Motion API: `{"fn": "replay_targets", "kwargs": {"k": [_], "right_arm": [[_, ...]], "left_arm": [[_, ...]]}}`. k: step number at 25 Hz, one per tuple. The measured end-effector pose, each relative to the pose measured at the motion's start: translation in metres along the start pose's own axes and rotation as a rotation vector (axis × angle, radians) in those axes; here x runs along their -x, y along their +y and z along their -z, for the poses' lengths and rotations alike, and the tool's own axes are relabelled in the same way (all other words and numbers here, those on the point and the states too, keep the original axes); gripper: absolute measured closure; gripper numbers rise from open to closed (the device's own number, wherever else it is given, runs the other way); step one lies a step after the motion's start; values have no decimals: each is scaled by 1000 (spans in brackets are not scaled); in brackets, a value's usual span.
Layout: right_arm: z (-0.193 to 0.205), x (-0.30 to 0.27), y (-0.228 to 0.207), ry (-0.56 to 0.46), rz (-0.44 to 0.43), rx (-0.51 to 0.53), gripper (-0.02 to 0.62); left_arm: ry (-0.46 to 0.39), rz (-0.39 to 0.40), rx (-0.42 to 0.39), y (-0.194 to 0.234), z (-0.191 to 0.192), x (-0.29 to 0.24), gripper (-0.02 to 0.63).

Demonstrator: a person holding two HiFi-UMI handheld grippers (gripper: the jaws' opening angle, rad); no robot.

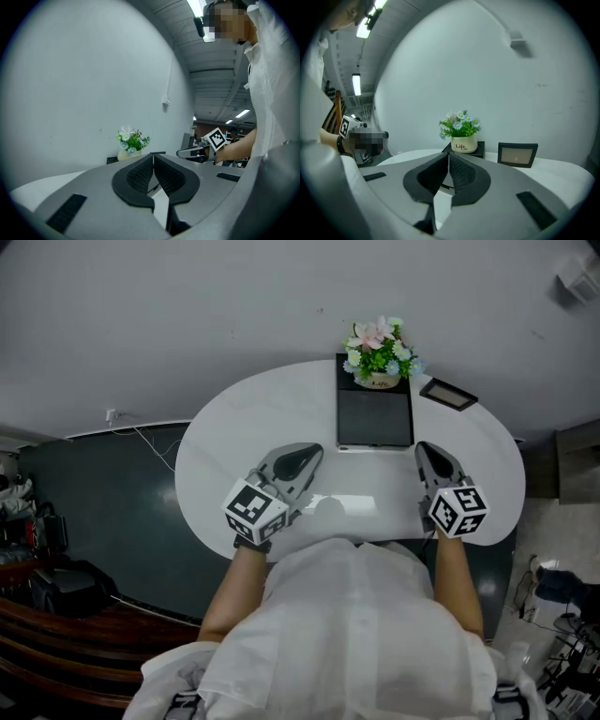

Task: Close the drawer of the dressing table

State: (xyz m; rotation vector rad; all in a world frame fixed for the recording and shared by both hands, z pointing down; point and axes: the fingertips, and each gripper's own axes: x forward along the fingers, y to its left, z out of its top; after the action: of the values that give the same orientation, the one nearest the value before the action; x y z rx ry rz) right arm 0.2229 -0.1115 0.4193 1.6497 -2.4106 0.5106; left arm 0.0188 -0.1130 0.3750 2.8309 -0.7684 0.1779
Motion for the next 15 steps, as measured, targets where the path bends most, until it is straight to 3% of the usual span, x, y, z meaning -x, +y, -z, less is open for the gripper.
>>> {"fn": "replay_targets", "kwargs": {"k": [15], "right_arm": [[-48,26,3,-165,10,48,586]], "left_arm": [[-30,-67,-44,10,-28,23,588]]}}
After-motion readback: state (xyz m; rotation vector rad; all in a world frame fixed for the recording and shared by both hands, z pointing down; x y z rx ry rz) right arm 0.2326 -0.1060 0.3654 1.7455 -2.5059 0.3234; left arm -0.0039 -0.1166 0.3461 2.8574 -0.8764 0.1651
